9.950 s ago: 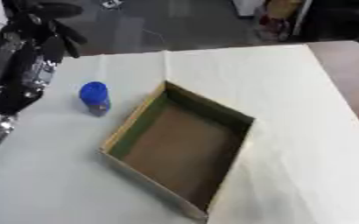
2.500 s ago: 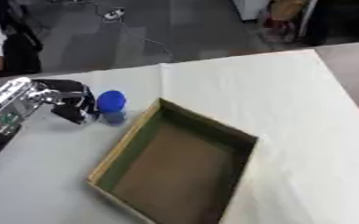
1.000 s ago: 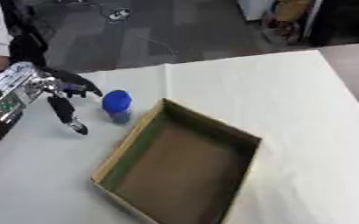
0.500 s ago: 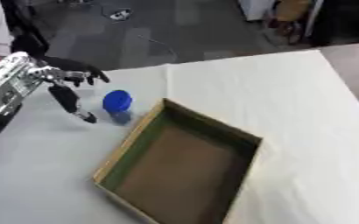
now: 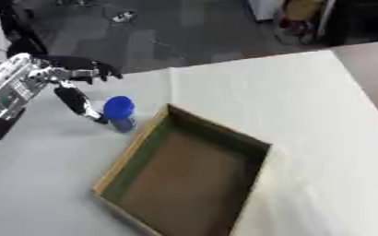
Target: Pick up objects on the table and place them in the box.
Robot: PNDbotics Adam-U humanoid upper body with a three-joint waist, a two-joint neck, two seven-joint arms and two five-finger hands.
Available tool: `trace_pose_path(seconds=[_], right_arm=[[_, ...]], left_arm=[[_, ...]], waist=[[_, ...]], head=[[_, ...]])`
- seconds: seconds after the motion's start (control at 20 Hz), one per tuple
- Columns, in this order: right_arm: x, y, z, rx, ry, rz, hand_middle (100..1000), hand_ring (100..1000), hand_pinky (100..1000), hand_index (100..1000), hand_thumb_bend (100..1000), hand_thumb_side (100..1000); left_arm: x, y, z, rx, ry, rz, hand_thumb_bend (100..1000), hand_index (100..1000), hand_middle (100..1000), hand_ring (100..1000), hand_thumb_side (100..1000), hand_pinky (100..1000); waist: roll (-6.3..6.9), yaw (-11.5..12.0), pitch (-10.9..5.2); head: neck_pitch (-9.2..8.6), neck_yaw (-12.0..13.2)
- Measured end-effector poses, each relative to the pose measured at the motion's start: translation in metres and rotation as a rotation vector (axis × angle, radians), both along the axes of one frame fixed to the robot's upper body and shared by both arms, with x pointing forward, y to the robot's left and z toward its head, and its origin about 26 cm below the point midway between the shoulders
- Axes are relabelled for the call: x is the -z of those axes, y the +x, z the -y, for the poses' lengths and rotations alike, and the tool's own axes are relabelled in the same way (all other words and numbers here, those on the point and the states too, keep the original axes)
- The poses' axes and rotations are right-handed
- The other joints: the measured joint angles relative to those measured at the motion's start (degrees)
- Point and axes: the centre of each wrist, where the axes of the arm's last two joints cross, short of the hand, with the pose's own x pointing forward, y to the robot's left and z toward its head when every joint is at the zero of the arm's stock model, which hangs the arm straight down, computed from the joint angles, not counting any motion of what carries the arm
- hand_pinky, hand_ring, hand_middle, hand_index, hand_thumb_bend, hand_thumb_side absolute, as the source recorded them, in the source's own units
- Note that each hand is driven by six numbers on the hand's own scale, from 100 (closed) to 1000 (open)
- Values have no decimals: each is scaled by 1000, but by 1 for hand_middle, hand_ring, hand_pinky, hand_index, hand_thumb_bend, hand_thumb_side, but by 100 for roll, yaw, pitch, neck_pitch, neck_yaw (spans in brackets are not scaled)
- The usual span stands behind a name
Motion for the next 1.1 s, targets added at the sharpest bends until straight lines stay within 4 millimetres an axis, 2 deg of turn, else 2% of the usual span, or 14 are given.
trace_pose_path(seconds=[0.05,0.15,0.4,0.6,0.8,0.9,1.0,1.1], right_arm=[[-2,0,-1,-4,-5,4,424,416,100,342,100,800],[-4,1,-3,-9,-14,12,425,417,100,344,100,804],[-8,1,-8,-19,-34,22,428,420,100,350,100,809],[-10,1,-12,-24,-48,28,433,424,100,358,100,820],[-10,2,-15,-26,-64,33,435,426,100,363,100,827],[-9,2,-17,-28,-70,32,435,426,100,364,100,829],[-9,2,-18,-27,-77,34,437,427,100,368,100,834],[-10,2,-21,-30,-78,39,437,427,100,369,100,837]], left_arm=[[0,0,0,3,1,-3,675,1000,998,889,386,814],[1,0,-1,8,5,-9,677,1000,999,902,385,854],[1,0,-1,18,16,-25,689,1000,1000,910,369,872],[5,1,-3,7,31,-59,684,1000,994,887,348,815],[8,1,-5,-6,42,-82,678,997,991,882,344,801],[7,1,-6,-12,43,-81,677,996,990,880,343,798],[5,1,-6,-18,42,-77,664,985,979,856,332,747],[3,1,-7,-22,44,-70,658,983,976,849,332,737]], waist=[[23,-18,18],[61,-44,65],[147,-109,191],[173,-145,303],[195,-153,387],[197,-160,409],[197,-165,439],[197,-169,467]], head=[[-19,22],[-35,35],[-79,67],[-88,83],[-123,86],[-135,104],[-152,129],[-180,133]])
